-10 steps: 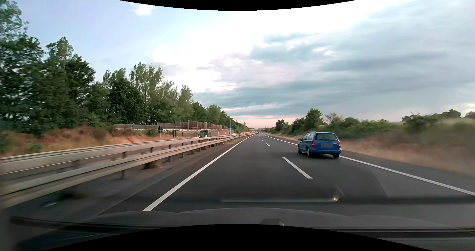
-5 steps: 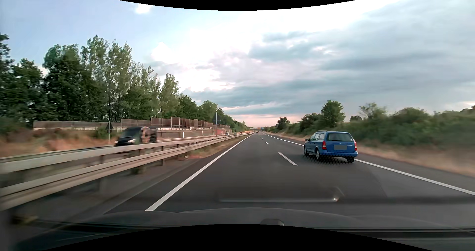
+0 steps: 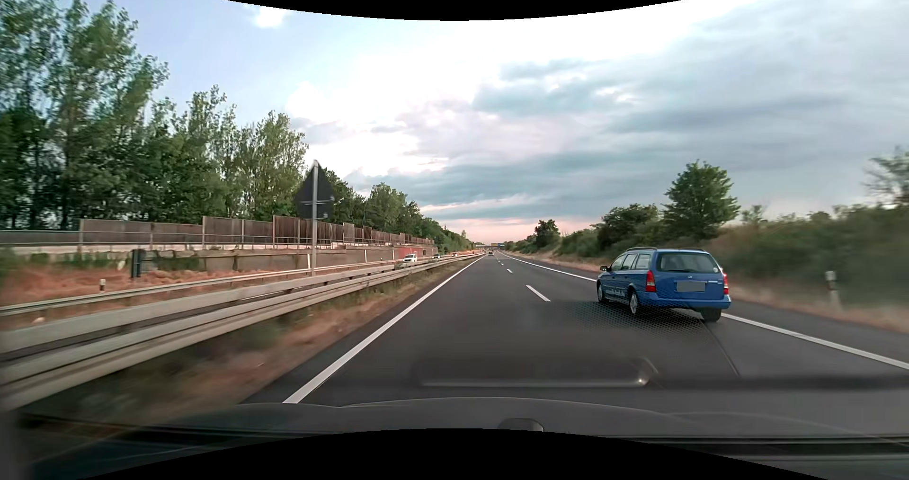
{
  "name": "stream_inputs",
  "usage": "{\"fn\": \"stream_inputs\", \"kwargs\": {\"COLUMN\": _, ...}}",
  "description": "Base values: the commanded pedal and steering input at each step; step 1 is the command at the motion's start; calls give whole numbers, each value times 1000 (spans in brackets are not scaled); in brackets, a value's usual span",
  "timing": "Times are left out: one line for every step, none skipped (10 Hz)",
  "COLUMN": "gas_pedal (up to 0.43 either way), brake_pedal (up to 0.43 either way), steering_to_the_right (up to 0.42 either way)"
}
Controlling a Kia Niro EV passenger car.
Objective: Follow the waypoints while adhering to traffic rules and regulations
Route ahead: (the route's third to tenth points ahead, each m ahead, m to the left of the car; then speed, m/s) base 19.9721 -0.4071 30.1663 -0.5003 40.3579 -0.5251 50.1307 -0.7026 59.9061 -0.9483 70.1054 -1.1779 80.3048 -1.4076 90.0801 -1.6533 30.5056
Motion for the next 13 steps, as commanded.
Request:
{"fn": "stream_inputs", "kwargs": {"gas_pedal": 157, "brake_pedal": 0, "steering_to_the_right": -1}}
{"fn": "stream_inputs", "kwargs": {"gas_pedal": 157, "brake_pedal": 0, "steering_to_the_right": -1}}
{"fn": "stream_inputs", "kwargs": {"gas_pedal": 150, "brake_pedal": 0, "steering_to_the_right": -1}}
{"fn": "stream_inputs", "kwargs": {"gas_pedal": 150, "brake_pedal": 0, "steering_to_the_right": -1}}
{"fn": "stream_inputs", "kwargs": {"gas_pedal": 150, "brake_pedal": 0, "steering_to_the_right": -1}}
{"fn": "stream_inputs", "kwargs": {"gas_pedal": 150, "brake_pedal": 0, "steering_to_the_right": -1}}
{"fn": "stream_inputs", "kwargs": {"gas_pedal": 150, "brake_pedal": 0, "steering_to_the_right": -1}}
{"fn": "stream_inputs", "kwargs": {"gas_pedal": 150, "brake_pedal": 0, "steering_to_the_right": -1}}
{"fn": "stream_inputs", "kwargs": {"gas_pedal": 138, "brake_pedal": 0, "steering_to_the_right": -1}}
{"fn": "stream_inputs", "kwargs": {"gas_pedal": 130, "brake_pedal": 0, "steering_to_the_right": -1}}
{"fn": "stream_inputs", "kwargs": {"gas_pedal": 130, "brake_pedal": 0, "steering_to_the_right": -1}}
{"fn": "stream_inputs", "kwargs": {"gas_pedal": 118, "brake_pedal": 0, "steering_to_the_right": -1}}
{"fn": "stream_inputs", "kwargs": {"gas_pedal": 118, "brake_pedal": 0, "steering_to_the_right": -1}}
